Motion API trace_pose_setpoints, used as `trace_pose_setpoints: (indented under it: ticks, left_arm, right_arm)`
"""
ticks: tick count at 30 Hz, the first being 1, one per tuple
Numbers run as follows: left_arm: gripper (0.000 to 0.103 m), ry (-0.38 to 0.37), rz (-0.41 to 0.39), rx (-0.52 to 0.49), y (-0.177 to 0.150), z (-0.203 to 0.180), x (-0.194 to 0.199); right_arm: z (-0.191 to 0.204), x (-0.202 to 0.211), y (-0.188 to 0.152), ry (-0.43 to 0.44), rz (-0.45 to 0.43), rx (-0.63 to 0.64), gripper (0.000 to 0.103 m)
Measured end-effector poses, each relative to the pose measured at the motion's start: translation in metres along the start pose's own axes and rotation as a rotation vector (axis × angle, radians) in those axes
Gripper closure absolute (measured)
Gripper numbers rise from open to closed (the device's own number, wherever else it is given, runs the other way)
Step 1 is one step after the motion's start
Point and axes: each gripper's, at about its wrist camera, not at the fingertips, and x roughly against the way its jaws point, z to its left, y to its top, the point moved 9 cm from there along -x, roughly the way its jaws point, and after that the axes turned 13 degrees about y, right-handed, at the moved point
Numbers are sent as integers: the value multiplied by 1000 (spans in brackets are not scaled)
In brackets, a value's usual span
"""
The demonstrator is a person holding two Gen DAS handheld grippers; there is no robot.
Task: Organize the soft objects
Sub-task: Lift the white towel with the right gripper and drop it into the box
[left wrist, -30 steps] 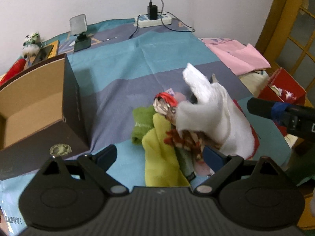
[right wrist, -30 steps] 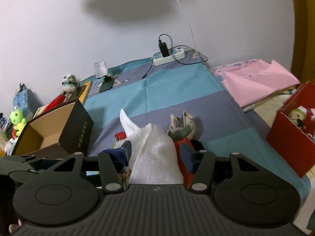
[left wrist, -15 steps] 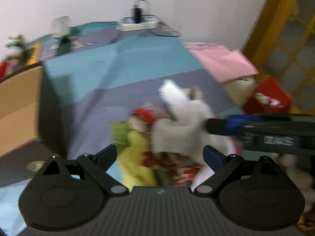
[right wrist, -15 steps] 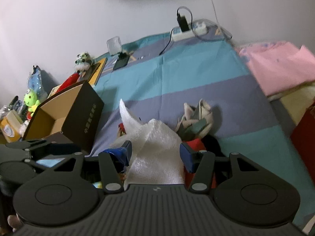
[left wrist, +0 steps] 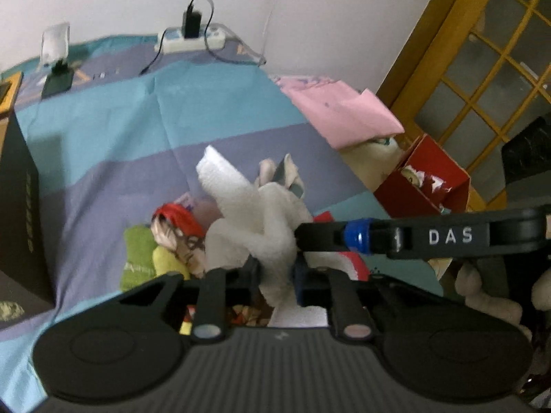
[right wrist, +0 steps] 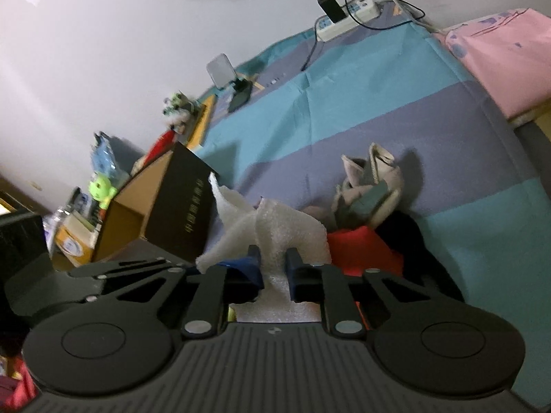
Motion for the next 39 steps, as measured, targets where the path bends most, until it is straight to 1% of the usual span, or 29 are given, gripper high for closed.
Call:
trace_pose_setpoints:
  ticks: [2,4,5,7,9,13,15,17,18,21,25,29,32,34,35,37,39]
  left_arm:
    - [93,-3,-40,-11,6,3,12]
    - [96,-14,-88,-4,14,13,29]
    - [96,-20,-110,1,19,18,38]
    - [96,-23,-181,14,34,32,62]
    - [96,-11,-250,22,48,51,85]
    - [96,50,-369,36,72,102,128]
    - [96,102,-423,44,84,138,150]
    - [96,156,-452,57,89,174,165]
    - [96,197,-457,67,90,198,170]
    - [96,283,-434,103,82,258,169]
    - [96,358,-332,173,62,337,146]
    - [96,414,-216,223,41,397,105]
    - [98,449,-126,245,24,424,75]
    - [98,460,-90,254,7,438,71]
    - [98,459,-73,263,3,443,65]
    - [94,460,-66,268,-11,450,71]
    - [90,472,-62,274,-15,455,70]
  right_arm:
    - [9,5,-1,25,-21,4,103]
    - [26,11,6,63,-53,20,103]
    - [36,12,12,79,-68,41,103]
    - [61,11,26,110,-94,96,103]
    - [89,4,41,144,-118,150,103]
    - [144,-30,67,234,-152,232,103]
    - [172,-55,77,285,-156,267,103]
    - [201,-89,82,329,-149,297,103]
    - [212,-108,82,350,-137,302,103]
    - [236,-181,75,384,-63,286,103]
    - [251,-269,52,378,51,246,103]
    - [247,-336,22,339,150,187,103]
    - [240,-364,1,298,222,138,103]
    - [236,-374,-11,271,255,106,103]
    - [234,-374,-14,264,266,100,103]
    - [231,-374,-20,236,281,100,103]
    - [230,-373,-24,213,292,104,100]
